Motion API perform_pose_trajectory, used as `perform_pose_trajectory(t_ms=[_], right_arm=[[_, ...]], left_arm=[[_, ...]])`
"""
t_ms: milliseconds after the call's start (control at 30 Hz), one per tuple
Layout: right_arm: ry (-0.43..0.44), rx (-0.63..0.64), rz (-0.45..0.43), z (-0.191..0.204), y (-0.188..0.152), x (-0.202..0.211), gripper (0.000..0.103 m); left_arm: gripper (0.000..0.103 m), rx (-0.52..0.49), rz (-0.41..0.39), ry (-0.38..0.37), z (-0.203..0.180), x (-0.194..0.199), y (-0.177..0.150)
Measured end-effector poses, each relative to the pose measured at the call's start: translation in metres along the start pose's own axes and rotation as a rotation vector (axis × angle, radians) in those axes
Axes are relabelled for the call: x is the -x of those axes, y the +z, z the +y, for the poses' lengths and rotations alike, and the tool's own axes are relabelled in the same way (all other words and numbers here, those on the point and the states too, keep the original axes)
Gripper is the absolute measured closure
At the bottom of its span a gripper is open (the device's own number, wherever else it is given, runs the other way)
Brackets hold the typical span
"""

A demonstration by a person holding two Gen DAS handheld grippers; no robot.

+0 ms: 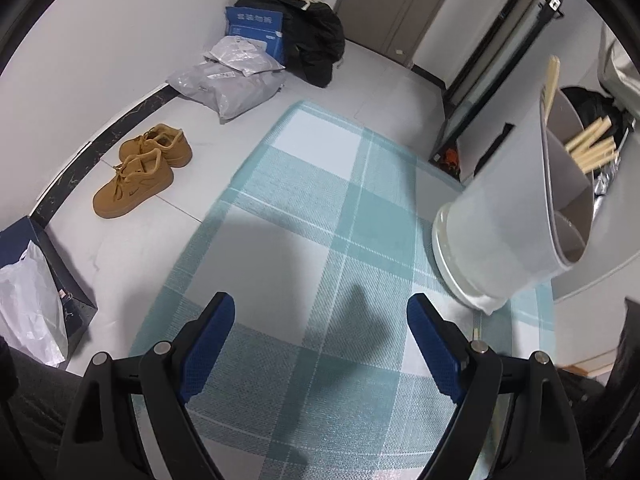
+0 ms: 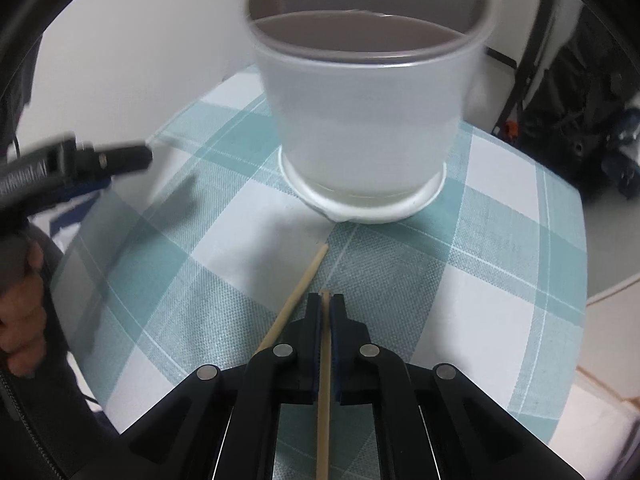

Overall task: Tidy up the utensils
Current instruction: 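Close the right gripper on a chopstick while the left gripper grasps the other chopstick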

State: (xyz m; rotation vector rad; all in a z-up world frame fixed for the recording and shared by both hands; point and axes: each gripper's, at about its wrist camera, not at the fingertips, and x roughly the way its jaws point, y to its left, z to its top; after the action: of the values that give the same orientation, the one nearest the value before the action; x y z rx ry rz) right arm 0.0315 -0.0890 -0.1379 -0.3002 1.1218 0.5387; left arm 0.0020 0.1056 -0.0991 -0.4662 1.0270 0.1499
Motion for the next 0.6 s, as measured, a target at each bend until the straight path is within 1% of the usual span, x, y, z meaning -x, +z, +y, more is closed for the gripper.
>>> perform_pose_trajectory(t_ms=[100, 200, 333, 433, 533, 600], right_arm=[[0.061, -0.121, -0.052, -0.022, 0.002, 0.012, 0.100], [0.101, -0.228, -0.113, -0.046, 0.004, 0.027, 0.100], [0.145, -0.389, -0.197, -0.079, -0.003, 0.042, 0.100], [0.188, -0.504, -0.245, -0.098, -0.011, 0.048, 0.100], [0.206, -0.567, -0.276, -0.111, -0.013, 0.052, 0.100], [0.222, -0.596, -0.295, -0.118, -0.014, 0.054, 0.100]], left_arm=[[0.018, -0.026, 0.036, -0.016, -0.005, -0.005, -0.005], [0.018, -0.059, 0.070, -0.021, -0.011, -0.007, -0.010], [0.018, -0.141, 0.112, -0.041, -0.029, -0.008, -0.018], [0.018, -0.209, 0.141, -0.051, -0.045, -0.009, -0.024], [0.018, -0.275, 0.168, -0.045, -0.061, -0.012, -0.029], [0.018, -0.331, 0.161, -0.046, -0.074, -0.009, -0.031]])
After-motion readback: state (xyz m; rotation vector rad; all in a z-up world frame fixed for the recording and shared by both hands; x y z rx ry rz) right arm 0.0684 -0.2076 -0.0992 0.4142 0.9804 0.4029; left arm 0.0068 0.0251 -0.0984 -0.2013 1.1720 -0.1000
